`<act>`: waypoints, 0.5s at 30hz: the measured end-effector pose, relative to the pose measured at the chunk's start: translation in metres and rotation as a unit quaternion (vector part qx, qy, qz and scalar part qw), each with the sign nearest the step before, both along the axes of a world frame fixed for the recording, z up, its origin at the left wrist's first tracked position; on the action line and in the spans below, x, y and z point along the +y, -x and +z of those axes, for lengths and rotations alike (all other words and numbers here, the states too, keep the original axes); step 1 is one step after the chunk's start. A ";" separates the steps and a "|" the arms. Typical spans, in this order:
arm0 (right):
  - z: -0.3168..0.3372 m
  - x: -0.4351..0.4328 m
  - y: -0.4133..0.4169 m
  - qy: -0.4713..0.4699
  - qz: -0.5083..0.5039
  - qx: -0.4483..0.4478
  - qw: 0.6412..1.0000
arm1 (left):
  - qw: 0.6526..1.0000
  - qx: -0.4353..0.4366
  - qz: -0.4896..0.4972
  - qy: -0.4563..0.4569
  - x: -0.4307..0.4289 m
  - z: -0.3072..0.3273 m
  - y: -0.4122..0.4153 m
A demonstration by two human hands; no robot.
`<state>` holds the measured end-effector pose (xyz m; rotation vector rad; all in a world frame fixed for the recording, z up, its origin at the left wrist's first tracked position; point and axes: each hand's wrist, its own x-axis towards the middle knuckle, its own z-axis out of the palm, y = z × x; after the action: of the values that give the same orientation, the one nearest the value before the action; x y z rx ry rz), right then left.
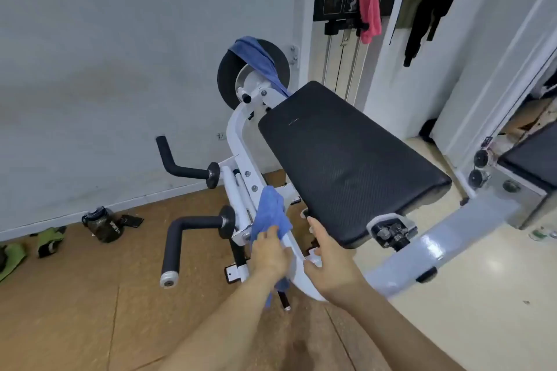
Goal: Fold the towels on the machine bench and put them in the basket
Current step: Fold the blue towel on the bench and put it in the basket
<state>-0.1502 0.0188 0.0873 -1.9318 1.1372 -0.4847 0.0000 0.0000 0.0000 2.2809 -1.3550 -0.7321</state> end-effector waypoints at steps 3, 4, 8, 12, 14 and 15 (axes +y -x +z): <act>-0.015 -0.036 -0.014 -0.008 0.041 0.039 0.998 | 0.998 -0.003 0.052 -0.021 -0.016 -0.015 -0.001; -0.021 -0.047 -0.020 -0.006 0.063 0.067 0.996 | 0.997 -0.004 0.074 -0.019 -0.019 -0.020 -0.003; -0.053 -0.090 -0.043 -0.021 0.104 0.100 0.989 | 0.986 0.052 0.156 0.031 -0.035 -0.026 -0.015; -0.073 -0.116 -0.059 -0.042 0.113 0.127 0.985 | 0.944 0.238 0.222 0.060 -0.043 -0.008 -0.027; -0.073 -0.124 -0.066 -0.079 0.120 0.108 0.984 | 0.906 0.330 0.253 0.085 -0.045 0.014 -0.035; -0.072 -0.127 -0.069 -0.071 0.119 0.076 0.987 | 0.891 0.357 0.261 0.102 -0.045 0.028 -0.040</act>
<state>-0.0814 -0.1085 0.0153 -1.9708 0.9888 -0.1260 0.0396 -0.0449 0.0281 1.7859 -0.4256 -1.0248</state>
